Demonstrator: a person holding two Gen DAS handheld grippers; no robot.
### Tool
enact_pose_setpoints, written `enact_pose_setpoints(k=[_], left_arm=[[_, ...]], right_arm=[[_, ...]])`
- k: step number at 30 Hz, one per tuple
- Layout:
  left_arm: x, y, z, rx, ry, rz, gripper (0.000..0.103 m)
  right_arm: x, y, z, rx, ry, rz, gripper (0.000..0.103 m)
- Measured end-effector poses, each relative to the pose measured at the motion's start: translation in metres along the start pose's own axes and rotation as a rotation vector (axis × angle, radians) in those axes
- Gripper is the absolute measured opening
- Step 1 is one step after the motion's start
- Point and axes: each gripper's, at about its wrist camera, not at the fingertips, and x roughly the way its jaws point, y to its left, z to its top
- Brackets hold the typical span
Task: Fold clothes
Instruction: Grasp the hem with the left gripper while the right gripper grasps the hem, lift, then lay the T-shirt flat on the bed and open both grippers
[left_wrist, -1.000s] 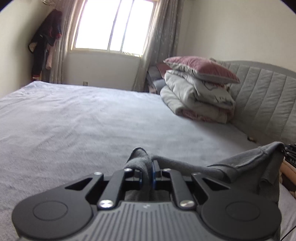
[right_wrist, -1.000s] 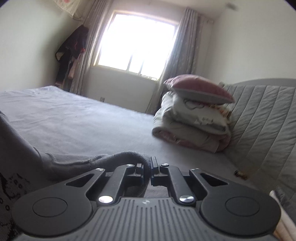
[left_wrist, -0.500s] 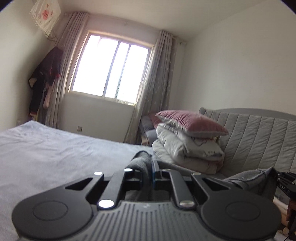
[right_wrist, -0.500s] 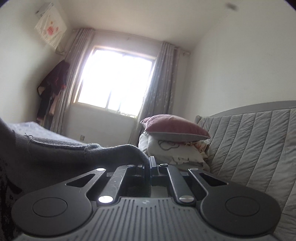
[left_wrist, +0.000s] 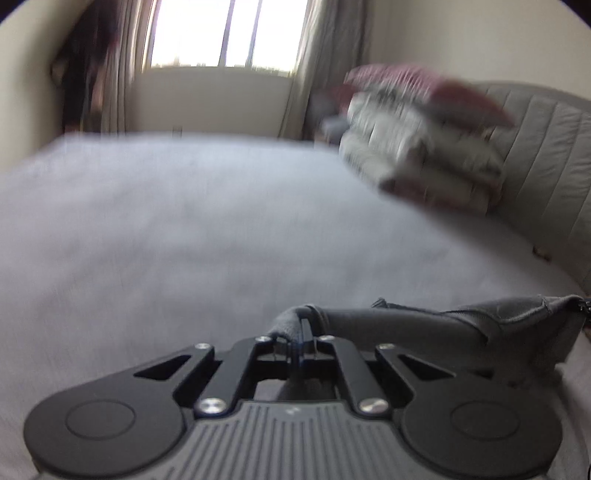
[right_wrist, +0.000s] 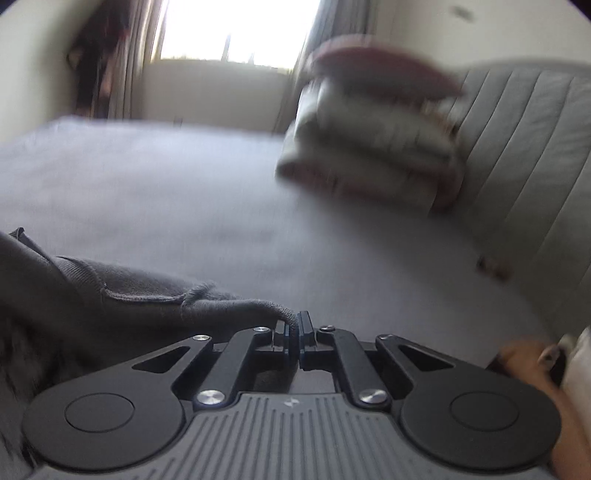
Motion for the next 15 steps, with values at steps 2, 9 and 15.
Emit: enact_pose_setpoints(k=[2, 9, 15], left_arm=[[0.012, 0.006, -0.01, -0.015, 0.039, 0.008, 0.003], [-0.047, -0.02, 0.036, 0.088, -0.169, -0.058, 0.003], [-0.028, -0.038, 0.086, 0.145, -0.242, 0.06, 0.003]], right_arm=[[0.009, 0.005, -0.006, -0.037, 0.041, 0.007, 0.005], [-0.047, -0.005, 0.032, -0.008, -0.192, 0.059, 0.005], [-0.021, -0.039, 0.056, 0.18, -0.211, 0.007, 0.005]])
